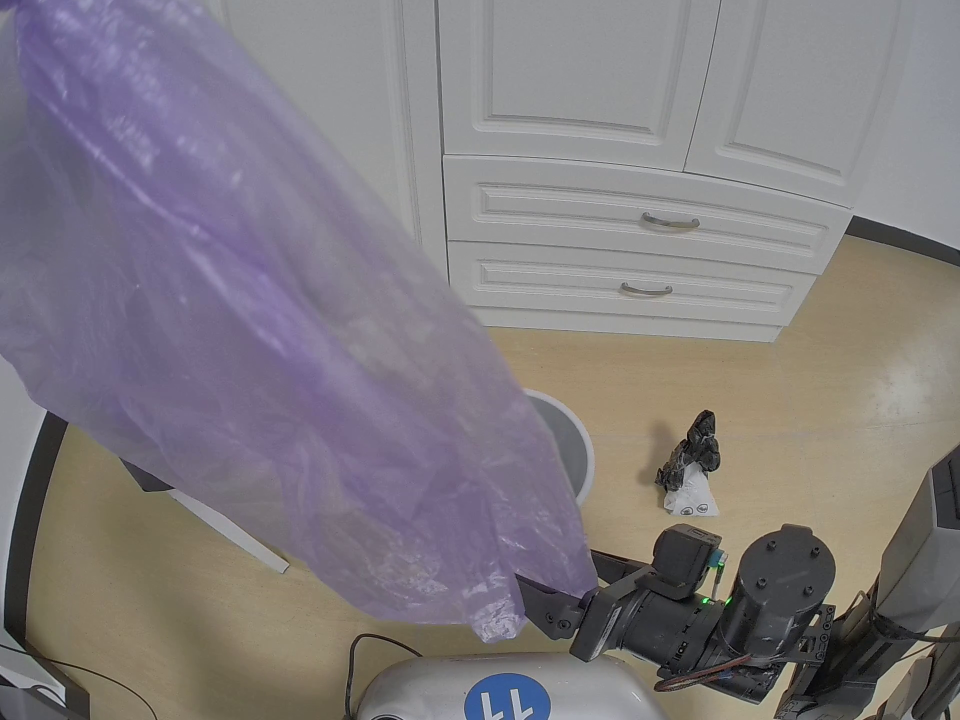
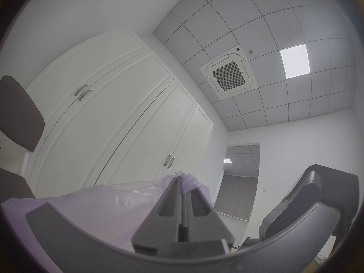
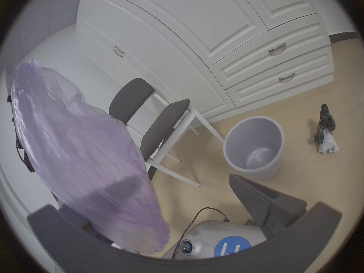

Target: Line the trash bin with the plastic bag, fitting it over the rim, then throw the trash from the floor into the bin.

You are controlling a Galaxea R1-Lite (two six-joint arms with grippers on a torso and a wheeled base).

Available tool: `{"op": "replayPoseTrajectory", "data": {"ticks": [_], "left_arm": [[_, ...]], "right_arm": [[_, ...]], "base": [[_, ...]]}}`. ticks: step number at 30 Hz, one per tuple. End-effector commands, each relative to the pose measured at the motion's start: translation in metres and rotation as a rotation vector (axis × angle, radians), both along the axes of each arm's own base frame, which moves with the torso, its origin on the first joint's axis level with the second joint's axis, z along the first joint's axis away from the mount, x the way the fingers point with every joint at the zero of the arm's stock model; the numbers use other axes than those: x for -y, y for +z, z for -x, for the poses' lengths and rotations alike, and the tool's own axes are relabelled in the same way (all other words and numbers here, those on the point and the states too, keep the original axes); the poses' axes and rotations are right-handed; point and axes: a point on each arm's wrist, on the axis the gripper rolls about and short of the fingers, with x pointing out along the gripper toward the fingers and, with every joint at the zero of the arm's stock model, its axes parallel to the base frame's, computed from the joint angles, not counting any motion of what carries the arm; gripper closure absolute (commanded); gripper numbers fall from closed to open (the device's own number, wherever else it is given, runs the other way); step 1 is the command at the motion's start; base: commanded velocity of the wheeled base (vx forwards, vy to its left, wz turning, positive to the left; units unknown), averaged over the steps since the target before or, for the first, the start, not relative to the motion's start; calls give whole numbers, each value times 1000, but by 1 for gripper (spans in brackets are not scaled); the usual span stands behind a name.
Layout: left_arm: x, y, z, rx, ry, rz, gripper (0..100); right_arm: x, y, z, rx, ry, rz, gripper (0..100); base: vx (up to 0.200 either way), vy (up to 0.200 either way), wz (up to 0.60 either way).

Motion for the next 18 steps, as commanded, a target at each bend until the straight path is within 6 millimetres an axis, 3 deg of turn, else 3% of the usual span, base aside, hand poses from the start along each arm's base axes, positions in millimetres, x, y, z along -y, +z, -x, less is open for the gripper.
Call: {"op": "replayPoseTrajectory", "data": {"ticks": [1,18], "left_arm": [[-1,1,0,2,0,5,100],[-2,2,1,1,0,9,100]], "right_arm": [[-1,-5,-1,-5,-2,8,0],[1,-8,1,-9,-2,27,0]], "base": [[0,0,0],[0,0,0]]}}
